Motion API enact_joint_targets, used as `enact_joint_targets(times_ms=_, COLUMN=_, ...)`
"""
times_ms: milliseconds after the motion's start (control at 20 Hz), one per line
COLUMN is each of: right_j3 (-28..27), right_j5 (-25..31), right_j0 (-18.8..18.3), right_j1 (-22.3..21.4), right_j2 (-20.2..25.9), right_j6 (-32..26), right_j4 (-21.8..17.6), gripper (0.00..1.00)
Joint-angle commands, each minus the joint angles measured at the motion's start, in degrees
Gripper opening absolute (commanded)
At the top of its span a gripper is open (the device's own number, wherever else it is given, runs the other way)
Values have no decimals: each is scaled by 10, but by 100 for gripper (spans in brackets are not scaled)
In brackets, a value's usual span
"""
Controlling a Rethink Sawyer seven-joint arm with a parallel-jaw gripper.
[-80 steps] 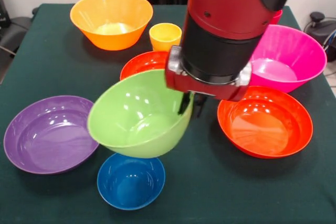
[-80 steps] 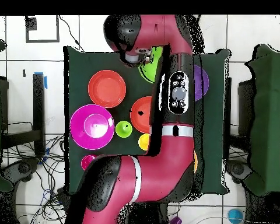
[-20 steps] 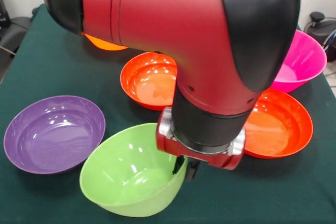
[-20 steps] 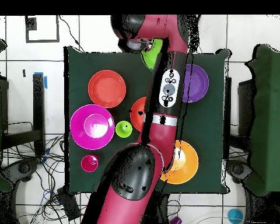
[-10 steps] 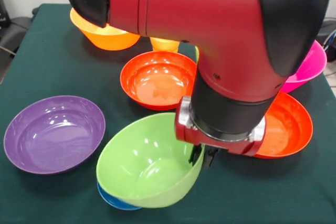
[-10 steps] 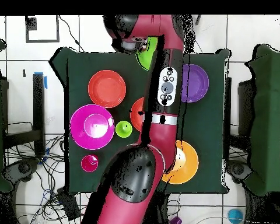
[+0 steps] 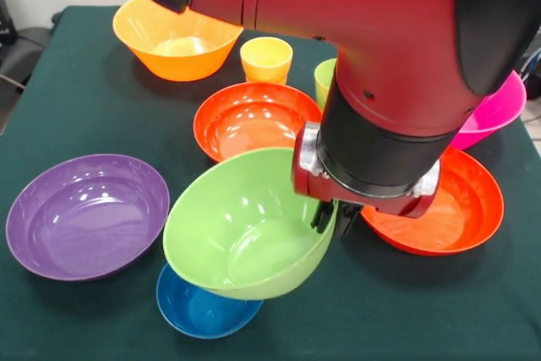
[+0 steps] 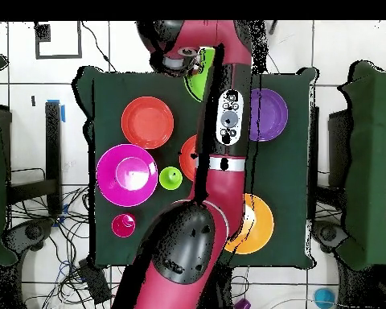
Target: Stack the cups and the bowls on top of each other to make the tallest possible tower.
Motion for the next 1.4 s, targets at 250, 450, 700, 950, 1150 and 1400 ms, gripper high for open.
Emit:
enact_joint_targets(times_ms=250, right_j3=18, right_j5=34, right_j0=-7, right_j1=-17, right_j2=-34, right_j6=-151, right_j4=-66, gripper=0)
enact_joint_targets(times_ms=450, right_j3=5, right_j5=23, right_j0=-2, right_j1=-17, right_j2=-29, right_j6=-147, right_j4=-102, gripper=0)
enact_joint_targets(times_ms=700, right_j3=-7, right_j5=29, right_j0=1, right_j1=-13, right_j2=-8, right_j6=-151, right_j4=-134, gripper=0)
enact_joint_targets(times_ms=950, right_j3=12, right_j5=21, right_j0=-4, right_j1=-17, right_j2=-21, right_j6=-133, right_j4=-120, gripper=0)
enact_joint_targets(times_ms=1150, right_j3=6, right_j5=18, right_j0=-4, right_j1=-14, right_j2=-11, right_j6=-136, right_j4=-130, gripper=0)
enact_joint_targets(times_ms=1400, right_j3=-3, right_j5=17, right_j0=-4, right_j1=-8, right_j2=3, right_j6=-141, right_j4=-139, gripper=0)
